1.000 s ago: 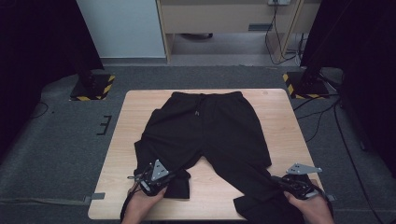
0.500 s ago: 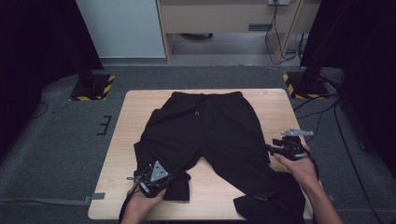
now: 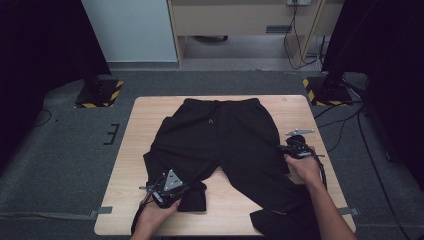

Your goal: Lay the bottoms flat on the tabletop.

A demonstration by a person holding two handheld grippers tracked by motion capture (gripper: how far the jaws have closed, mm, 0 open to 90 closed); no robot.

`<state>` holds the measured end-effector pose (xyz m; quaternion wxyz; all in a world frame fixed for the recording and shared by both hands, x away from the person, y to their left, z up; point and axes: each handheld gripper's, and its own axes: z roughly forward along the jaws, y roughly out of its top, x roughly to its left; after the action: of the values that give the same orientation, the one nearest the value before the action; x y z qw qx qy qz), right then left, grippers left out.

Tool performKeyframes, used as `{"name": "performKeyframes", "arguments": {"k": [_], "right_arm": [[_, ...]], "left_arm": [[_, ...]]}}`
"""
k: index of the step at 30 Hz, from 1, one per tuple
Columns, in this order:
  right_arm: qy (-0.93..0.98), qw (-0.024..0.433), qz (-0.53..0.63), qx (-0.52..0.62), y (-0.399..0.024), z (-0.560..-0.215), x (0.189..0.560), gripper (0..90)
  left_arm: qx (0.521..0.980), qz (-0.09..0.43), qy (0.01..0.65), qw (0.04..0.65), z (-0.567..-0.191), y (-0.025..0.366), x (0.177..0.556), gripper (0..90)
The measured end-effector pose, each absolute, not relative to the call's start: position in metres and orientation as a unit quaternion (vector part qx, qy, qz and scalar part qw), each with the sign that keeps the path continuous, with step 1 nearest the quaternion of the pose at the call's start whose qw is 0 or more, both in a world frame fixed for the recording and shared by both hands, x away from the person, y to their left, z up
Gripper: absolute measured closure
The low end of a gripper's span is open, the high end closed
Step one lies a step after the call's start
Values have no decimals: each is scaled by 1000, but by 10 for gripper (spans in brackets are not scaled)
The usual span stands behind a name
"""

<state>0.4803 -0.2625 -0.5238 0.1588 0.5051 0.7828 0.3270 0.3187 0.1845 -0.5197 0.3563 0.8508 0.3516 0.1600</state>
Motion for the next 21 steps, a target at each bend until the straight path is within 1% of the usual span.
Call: {"name": "performKeyframes", "arguments": {"k": [5, 8, 10, 12, 14, 15, 18, 21], "right_arm": [[778, 181, 310, 515, -265, -520, 501, 894], [771, 182, 312, 524, -264, -521, 511, 877], [764, 183, 315, 533, -262, -523, 512, 800], [764, 190, 318, 529, -261, -520, 508, 700], [758, 198, 329, 528, -260, -512, 500, 576], [755, 203, 338, 524, -260, -506, 495, 534], [761, 209, 351, 504, -258, -492, 473, 472], [769, 203, 372, 480, -254, -484, 448, 462]], "left_arm": [[849, 158, 355, 357, -520, 185, 315, 821], [848, 159, 357, 358, -520, 186, 309, 815], [848, 161, 357, 357, -519, 188, 305, 805], [845, 164, 360, 359, -518, 191, 301, 757], [838, 171, 370, 362, -515, 195, 298, 628], [836, 173, 371, 366, -513, 198, 296, 585], [827, 181, 376, 376, -506, 208, 288, 520], [819, 195, 384, 378, -502, 221, 281, 481]]}}
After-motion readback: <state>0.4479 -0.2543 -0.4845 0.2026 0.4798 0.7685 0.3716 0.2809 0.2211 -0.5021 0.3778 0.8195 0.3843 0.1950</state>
